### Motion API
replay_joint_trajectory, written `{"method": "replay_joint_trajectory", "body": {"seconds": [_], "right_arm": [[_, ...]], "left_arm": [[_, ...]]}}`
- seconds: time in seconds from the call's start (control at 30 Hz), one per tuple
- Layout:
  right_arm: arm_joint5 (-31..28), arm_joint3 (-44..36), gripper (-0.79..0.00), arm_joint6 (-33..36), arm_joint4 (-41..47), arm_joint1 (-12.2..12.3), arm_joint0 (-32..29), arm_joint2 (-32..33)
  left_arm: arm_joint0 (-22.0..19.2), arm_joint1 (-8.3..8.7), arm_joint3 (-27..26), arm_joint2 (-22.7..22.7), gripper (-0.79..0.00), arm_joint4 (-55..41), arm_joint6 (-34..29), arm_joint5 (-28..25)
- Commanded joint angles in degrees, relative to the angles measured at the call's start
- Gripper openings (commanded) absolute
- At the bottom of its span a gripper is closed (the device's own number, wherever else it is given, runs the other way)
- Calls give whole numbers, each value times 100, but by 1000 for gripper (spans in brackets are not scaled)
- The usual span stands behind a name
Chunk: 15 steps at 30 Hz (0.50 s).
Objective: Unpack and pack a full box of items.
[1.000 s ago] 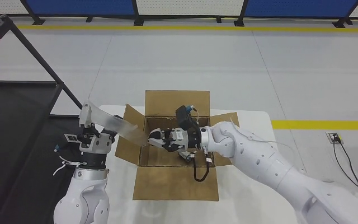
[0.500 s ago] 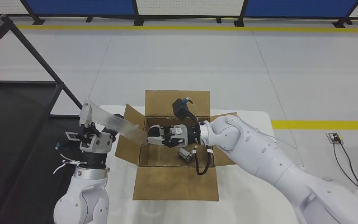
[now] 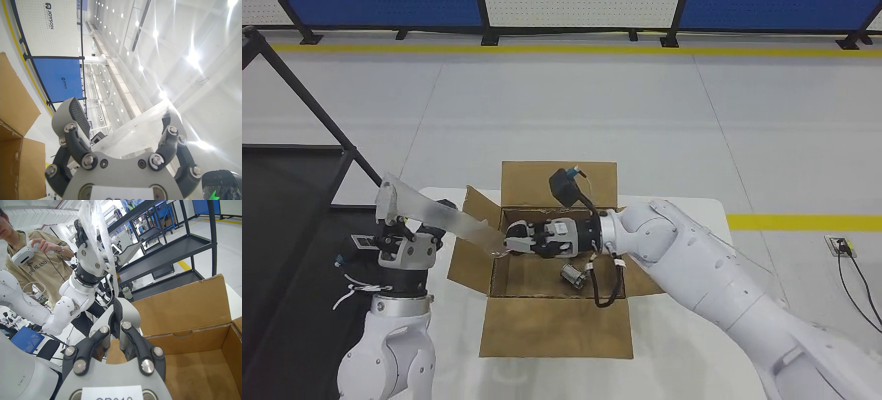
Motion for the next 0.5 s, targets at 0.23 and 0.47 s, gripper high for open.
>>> {"method": "replay_joint_trajectory", "body": {"seconds": [0.23,0.47], "right_arm": [[0,-100,-785,599,-140,80,-279,820],[0,-3,-785,9,-1339,99,-388,1271]], "left_arm": [[-85,18,142,-86,0,-41,89,-102],[-68,32,150,-94,0,-79,74,-89]]}}
